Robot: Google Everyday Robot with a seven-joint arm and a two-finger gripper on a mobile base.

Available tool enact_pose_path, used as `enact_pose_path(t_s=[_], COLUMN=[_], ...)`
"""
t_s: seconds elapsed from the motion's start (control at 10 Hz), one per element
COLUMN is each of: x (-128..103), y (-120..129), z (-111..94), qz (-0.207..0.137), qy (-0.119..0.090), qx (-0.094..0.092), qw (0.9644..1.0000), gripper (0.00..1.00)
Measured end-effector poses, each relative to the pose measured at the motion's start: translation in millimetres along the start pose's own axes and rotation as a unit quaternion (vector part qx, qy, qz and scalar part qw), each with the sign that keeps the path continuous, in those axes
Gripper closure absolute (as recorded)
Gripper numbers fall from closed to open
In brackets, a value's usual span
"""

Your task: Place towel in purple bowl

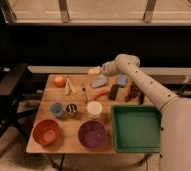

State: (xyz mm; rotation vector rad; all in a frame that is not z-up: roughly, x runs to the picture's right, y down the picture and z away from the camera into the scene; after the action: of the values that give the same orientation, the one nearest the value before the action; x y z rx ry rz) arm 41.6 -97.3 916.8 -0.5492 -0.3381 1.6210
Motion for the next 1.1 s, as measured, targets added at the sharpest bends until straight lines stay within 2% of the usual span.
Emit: enact_pose_path(t_s=[0.1,0.3,0.5,0.6,1.1], x=[1.5,7.4,9.0,12.8,20.4], y=[-1.7,-15.2,-25.2,-39.4,-74.7], z=[2.9,12.7,16.9,19.6,42.1], qz=[-0.003,-0.006,0.003,0.014,0.053], qy=[0.001,0.003,0.004,0.006,0.011], qx=[0.003,0.025,0.039,0.047,0.053], qw=[1.0000,0.9997,0.9992,0.9988,0.9971], gripper=[0.20,0.20,0.20,0.20,0.20])
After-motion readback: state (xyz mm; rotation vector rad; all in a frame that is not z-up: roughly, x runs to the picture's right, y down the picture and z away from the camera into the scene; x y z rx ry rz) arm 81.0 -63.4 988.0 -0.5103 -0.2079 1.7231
